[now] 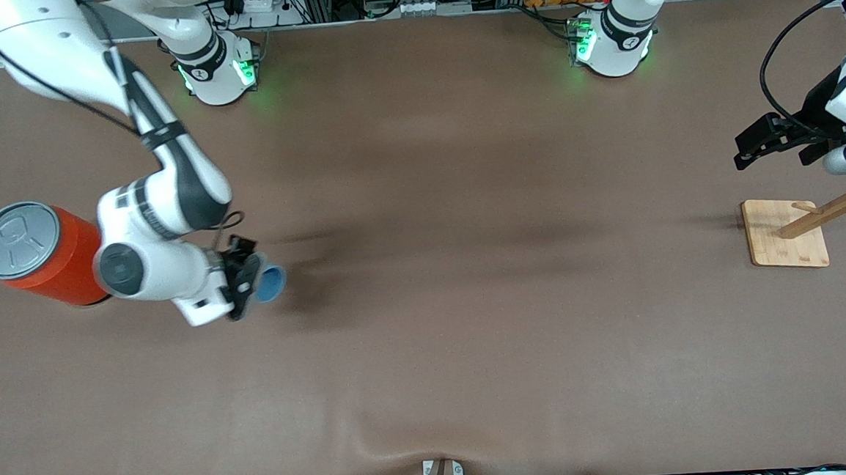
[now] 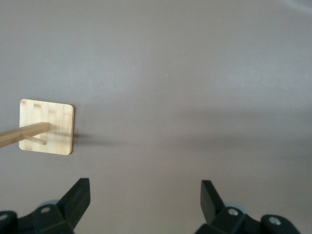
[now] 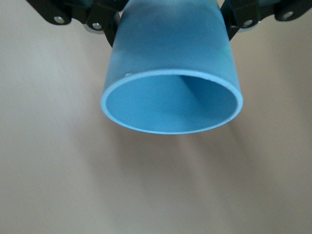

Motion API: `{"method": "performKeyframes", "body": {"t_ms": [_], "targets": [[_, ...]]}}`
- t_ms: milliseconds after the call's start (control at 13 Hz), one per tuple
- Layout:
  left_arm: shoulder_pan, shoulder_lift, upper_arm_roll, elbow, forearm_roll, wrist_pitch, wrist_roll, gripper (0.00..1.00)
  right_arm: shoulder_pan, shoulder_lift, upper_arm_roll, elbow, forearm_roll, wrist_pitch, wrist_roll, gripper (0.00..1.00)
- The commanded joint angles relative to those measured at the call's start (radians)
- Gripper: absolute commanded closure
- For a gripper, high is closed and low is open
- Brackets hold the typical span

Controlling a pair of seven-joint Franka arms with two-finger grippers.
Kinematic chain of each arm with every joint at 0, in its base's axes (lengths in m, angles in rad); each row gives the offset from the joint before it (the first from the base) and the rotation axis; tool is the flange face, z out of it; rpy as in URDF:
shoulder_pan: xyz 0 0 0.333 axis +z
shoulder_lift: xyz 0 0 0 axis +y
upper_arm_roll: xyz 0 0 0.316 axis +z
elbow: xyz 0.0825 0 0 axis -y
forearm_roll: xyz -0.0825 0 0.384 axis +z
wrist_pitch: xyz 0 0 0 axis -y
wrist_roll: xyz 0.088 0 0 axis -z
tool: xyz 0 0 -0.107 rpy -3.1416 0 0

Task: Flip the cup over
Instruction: 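Lower the blue cup onto the table on its side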

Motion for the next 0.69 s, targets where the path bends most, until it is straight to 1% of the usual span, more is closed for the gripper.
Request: {"method": "performKeyframes", "body": {"t_ms": [0, 153, 230, 307, 460, 613], "targets": [[0.009, 0.003, -0.007, 0.013, 0.008, -0.017, 0.023, 0.0, 0.09, 0.005, 0.026, 0.001, 0.003, 0.083, -0.038, 0.71], [0.007, 0.003, -0.007, 0.013, 0.008, -0.017, 0.023, 0.0, 0.189, 0.015, 0.021, 0.0, -0.009, 0.16, -0.022, 0.7], [0.009, 0.004, -0.007, 0.013, 0.008, -0.017, 0.023, 0.0, 0.219, 0.038, 0.018, -0.002, -0.015, 0.206, -0.022, 0.69], [0.009, 0.003, -0.007, 0.013, 0.008, -0.017, 0.023, 0.0, 0.234, 0.069, 0.018, -0.003, -0.031, 0.247, -0.022, 0.69], [0.009, 0.004, -0.007, 0.013, 0.007, -0.017, 0.024, 0.0, 0.256, 0.121, 0.018, -0.002, -0.051, 0.282, -0.025, 0.68], [0.007, 0.009, -0.007, 0.012, 0.005, -0.017, 0.024, 0.0, 0.311, 0.159, 0.017, 0.001, -0.107, 0.311, -0.022, 0.68]]}}
